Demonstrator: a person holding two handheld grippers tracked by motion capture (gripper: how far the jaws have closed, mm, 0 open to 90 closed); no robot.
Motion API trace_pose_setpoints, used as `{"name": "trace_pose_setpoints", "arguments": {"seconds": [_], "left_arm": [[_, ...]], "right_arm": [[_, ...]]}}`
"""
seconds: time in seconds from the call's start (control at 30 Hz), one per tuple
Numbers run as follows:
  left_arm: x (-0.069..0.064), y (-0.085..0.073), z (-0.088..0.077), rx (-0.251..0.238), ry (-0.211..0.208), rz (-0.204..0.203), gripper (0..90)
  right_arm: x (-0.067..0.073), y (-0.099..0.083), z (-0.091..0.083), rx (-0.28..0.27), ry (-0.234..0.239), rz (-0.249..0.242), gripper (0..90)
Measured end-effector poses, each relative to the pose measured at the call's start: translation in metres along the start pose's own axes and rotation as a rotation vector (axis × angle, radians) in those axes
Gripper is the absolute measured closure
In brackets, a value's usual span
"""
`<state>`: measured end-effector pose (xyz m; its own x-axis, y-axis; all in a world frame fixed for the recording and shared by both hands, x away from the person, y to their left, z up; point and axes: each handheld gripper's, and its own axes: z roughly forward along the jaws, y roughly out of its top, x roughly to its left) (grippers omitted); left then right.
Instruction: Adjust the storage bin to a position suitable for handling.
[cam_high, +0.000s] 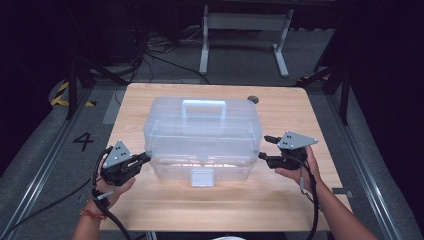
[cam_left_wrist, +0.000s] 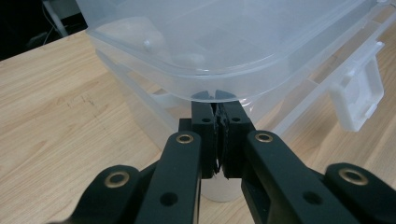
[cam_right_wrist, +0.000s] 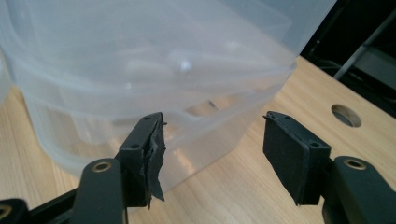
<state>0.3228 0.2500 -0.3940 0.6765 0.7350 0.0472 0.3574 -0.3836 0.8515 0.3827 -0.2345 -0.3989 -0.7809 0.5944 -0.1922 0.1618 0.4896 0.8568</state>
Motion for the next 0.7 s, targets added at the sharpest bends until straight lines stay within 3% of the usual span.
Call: {"name": "trace_pose_setpoints", "arguments": {"seconds": [0.1, 0.43, 0.7], "left_arm": [[-0.0003, 0.0007, 0.0000, -0.002, 0.008, 0.006, 86.8], [0.0013, 0.0023, -0.0007, -0.018, 0.012, 0.002, 85.6], [0.0019, 0.0055, -0.0045, -0.044, 0.022, -0.003, 85.2]], "right_arm": [[0.0001, 0.0012, 0.0008, -0.017, -0.024, 0.010, 38.8], [0.0005, 0.0000, -0.0001, -0.063, -0.033, 0.031, 40.2], [0.0079, 0.0046, -0.0021, -0.100, -0.050, -0.012, 42.5]]}}
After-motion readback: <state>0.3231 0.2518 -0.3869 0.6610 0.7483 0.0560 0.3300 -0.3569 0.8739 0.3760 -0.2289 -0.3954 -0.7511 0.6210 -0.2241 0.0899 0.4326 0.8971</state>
